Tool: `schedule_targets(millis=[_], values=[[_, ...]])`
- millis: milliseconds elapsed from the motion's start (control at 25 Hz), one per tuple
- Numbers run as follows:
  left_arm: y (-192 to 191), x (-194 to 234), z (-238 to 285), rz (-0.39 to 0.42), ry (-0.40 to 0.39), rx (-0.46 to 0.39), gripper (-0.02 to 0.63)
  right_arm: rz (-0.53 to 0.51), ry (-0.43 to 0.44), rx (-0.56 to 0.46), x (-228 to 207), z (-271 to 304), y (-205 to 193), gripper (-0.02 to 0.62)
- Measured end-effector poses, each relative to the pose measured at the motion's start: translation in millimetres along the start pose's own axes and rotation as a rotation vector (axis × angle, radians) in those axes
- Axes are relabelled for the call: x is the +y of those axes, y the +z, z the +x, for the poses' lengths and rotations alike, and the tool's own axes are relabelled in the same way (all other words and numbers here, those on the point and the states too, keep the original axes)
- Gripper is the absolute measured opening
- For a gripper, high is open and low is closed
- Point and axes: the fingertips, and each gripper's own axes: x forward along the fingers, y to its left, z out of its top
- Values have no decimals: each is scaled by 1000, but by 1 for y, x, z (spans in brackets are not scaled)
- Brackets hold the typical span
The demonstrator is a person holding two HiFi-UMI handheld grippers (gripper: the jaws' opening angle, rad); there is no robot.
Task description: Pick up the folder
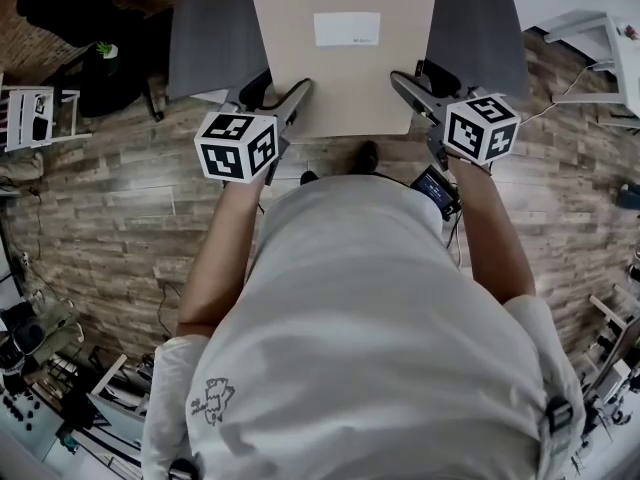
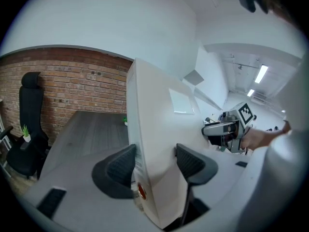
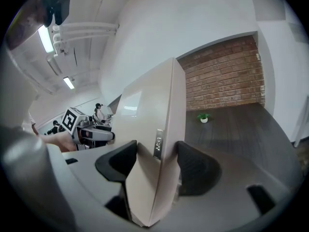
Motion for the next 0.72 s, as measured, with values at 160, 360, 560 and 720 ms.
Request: schedule_targets(millis=[160, 360, 560, 720], values=[[-10, 4, -24, 4, -9, -3, 281, -5, -10, -16, 26, -3, -7, 267], [-23, 9, -51, 16, -22, -1, 281, -2, -20, -20, 56, -5, -21, 267], [-35, 17, -73, 28, -30, 4, 281, -7, -39, -35, 83, -4, -32, 264], [-44, 19, -84, 27, -36, 4, 281, -1, -41, -36, 96, -5, -41, 264]])
